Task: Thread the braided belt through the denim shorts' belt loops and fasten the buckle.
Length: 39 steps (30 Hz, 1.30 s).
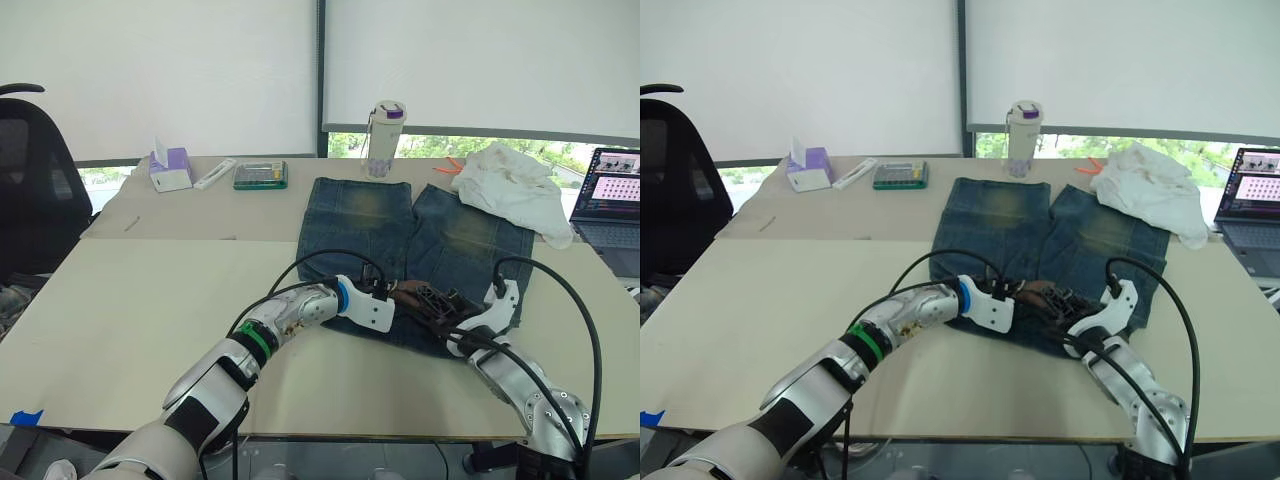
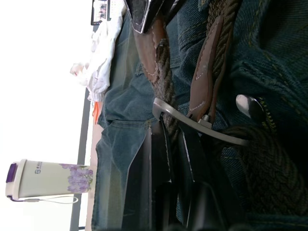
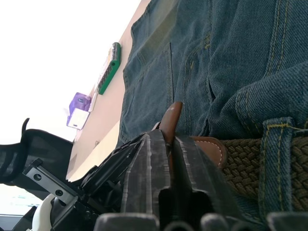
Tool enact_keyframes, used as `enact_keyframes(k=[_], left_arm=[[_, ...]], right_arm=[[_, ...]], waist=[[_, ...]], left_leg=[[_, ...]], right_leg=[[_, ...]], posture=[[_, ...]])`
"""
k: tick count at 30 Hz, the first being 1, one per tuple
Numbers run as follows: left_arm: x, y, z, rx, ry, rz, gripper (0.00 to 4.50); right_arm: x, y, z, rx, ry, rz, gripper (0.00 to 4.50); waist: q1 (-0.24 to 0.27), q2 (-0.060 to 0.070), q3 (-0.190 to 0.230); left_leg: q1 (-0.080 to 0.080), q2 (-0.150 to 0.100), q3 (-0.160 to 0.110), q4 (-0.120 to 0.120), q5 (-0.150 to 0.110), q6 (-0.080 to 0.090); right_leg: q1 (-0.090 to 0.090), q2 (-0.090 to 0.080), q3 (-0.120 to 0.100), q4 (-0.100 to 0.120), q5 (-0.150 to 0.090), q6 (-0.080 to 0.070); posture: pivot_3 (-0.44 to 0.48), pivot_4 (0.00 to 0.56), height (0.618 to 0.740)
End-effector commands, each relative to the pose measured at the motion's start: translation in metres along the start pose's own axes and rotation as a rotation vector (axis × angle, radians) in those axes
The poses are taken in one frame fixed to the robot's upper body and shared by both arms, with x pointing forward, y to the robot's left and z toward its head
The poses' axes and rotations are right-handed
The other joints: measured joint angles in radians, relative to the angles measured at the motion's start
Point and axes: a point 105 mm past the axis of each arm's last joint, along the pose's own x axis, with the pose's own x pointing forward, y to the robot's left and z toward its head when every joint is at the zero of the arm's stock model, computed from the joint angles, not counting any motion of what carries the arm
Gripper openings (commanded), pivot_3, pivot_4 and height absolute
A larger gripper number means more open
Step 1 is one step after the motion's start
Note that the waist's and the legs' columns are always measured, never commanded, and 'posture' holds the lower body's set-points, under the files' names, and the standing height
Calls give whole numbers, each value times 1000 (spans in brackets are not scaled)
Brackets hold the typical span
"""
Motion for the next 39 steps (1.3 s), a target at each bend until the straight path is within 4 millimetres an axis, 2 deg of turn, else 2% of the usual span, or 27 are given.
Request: enact_keyframes(k=[1,3,8,9,11,14,17,20,26,28,32,39], left_arm=[[-2,-1,6,16,-42,-30,362],[-4,1,6,24,-47,-16,944],[-17,17,13,-103,-142,111,2646],[-23,15,12,-128,-160,104,3102],[-35,10,8,-173,-194,78,3684],[-49,6,6,-210,-246,39,3684],[-60,17,2,-453,-294,130,3684],[-67,21,-1,-635,-326,160,3684],[-70,7,-18,-1043,-278,154,3684],[-71,3,-22,-1130,-259,155,3684],[-71,-13,-27,-1171,-181,89,3684],[-73,-27,-35,-1259,-104,48,3684]], right_arm=[[-1,8,9,-32,-36,27,6],[-2,7,11,-47,-38,20,0],[-12,-4,18,-304,16,-41,0],[-15,-6,21,-382,31,-49,0],[-19,-7,29,-487,42,-58,0],[-23,-7,38,-589,46,-69,0],[-26,-7,42,-680,68,-71,0],[-30,-9,45,-747,88,-78,0],[-40,-13,58,-898,110,-106,0],[-43,-14,60,-951,134,-111,0],[-50,-18,66,-1058,165,-123,0],[-58,-21,79,-1183,184,-137,0]], waist=[[-1,0,0],[-2,0,0],[1,0,0],[1,0,0],[0,1,0],[-4,1,0],[-5,1,0],[-3,0,0],[-5,1,0],[-4,1,0],[1,0,0],[7,0,0]], left_leg=[[0,0,0,0,0,0],[0,0,0,0,0,0],[0,0,0,0,0,0],[0,0,0,0,0,0],[0,0,0,0,0,0],[0,1,0,0,0,0],[0,1,0,0,0,0],[-1,1,0,0,0,0],[1,1,0,1,0,0],[1,1,-1,1,0,1],[1,1,-1,1,0,1],[2,1,-1,1,0,1]], right_leg=[[0,0,0,0,0,0],[0,0,0,0,0,0],[0,0,0,0,0,0],[0,0,0,-1,0,0],[0,0,0,-1,0,0],[0,0,0,-1,0,0],[0,0,0,-1,0,0],[1,0,-1,-2,0,0],[4,0,-1,-4,0,0],[4,0,-1,-4,0,0],[5,0,-2,-5,0,0],[6,0,-2,-6,0,0]], posture=[[0,150,740],[0,150,740],[0,150,740],[0,150,740],[0,150,740],[0,150,740],[0,150,740],[0,150,740],[0,150,740],[0,150,740],[0,150,740],[0,150,740]])
